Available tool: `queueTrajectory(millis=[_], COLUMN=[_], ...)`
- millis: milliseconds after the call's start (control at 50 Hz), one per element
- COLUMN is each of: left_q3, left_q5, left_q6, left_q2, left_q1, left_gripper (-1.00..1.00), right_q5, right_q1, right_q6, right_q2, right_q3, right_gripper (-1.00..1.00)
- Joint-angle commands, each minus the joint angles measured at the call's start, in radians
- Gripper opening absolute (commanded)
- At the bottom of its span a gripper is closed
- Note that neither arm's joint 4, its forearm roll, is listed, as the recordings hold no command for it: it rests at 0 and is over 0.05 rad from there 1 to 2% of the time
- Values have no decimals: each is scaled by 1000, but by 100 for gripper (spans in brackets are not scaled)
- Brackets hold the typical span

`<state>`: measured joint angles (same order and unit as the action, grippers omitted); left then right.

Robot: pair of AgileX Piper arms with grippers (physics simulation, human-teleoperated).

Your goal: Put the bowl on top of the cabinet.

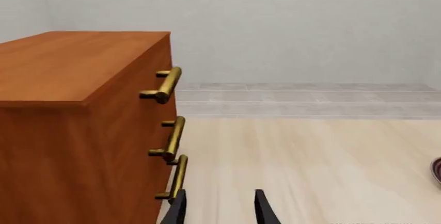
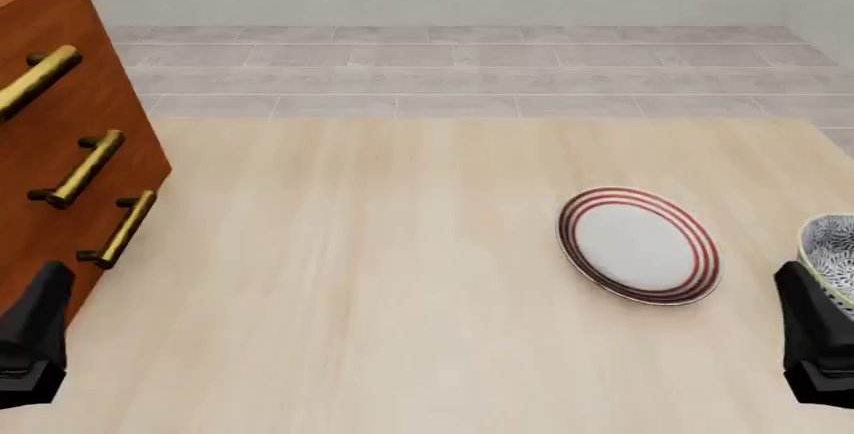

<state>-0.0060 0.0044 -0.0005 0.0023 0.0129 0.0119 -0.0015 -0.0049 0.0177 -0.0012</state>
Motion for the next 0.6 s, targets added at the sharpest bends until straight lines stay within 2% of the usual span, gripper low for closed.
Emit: queueTrajectory(millis=[20, 520, 580, 600], left_q3=[3, 3, 3, 3], left_q5=[-8, -9, -10, -11], left_q6=[1, 1, 1, 1], left_q2=[6, 5, 6, 6], left_q1=[-13, -14, -14, -14], left_gripper=[100, 100, 100, 100], right_q5=[-9, -7, 3, -21], right_q1=[2, 2, 1, 5], right_q6=[5, 6, -9, -25], right_q2=[-10, -9, 10, 21], right_q3=[-2, -1, -10, -49], right_gripper=[100, 100, 100, 100])
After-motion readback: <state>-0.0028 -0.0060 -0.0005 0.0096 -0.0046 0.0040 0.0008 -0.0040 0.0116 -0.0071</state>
